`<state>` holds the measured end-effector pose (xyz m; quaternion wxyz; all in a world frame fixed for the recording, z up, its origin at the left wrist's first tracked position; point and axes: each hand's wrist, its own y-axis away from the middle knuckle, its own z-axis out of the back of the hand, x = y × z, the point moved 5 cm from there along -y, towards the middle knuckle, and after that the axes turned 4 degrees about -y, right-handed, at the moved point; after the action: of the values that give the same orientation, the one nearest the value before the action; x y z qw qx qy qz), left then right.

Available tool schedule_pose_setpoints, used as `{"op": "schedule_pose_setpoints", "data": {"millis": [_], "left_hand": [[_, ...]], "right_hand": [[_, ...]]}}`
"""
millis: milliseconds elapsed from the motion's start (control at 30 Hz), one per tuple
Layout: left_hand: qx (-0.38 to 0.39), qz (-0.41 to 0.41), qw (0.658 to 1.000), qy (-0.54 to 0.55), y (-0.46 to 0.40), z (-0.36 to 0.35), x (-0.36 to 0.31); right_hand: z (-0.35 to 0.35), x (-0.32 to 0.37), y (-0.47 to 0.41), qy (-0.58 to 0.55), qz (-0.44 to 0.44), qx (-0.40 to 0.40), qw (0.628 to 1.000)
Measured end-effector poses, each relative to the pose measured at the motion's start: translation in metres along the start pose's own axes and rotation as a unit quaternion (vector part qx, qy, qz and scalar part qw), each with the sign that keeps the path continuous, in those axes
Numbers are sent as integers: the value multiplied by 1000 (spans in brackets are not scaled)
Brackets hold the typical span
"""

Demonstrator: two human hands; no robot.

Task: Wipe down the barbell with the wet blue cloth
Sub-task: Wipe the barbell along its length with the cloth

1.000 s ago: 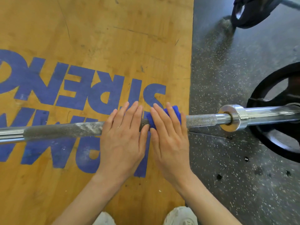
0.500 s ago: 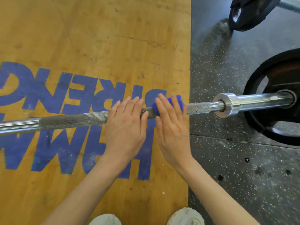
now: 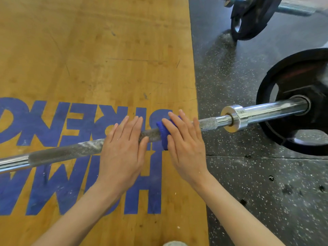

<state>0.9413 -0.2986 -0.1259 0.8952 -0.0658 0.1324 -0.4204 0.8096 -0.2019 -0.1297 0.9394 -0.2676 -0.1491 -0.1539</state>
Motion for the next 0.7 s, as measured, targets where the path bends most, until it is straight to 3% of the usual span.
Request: {"op": "schedule_pose_setpoints", "data": {"millis": [100, 233, 300, 400, 533, 700], "left_hand": [[6, -10, 1000, -4, 0, 1, -1], [28, -63, 997, -35, 12, 9, 3], [36, -72, 995, -51, 24, 12, 4], [31, -64, 996, -59, 32, 8, 3], [46, -41, 996, -67, 30, 6, -1], [59, -40, 993, -96, 30, 11, -2]], "right_hand": [[-13, 23, -5, -48, -48, -19, 997], [-9, 8, 1, -43, 29, -1, 999], [-5, -3, 5, -30, 4, -8, 1000], [-17, 21, 2, -21, -41, -16, 999], [-13, -1, 4, -7, 29, -7, 1000], [-21, 18, 4, -13, -31, -9, 999]]}}
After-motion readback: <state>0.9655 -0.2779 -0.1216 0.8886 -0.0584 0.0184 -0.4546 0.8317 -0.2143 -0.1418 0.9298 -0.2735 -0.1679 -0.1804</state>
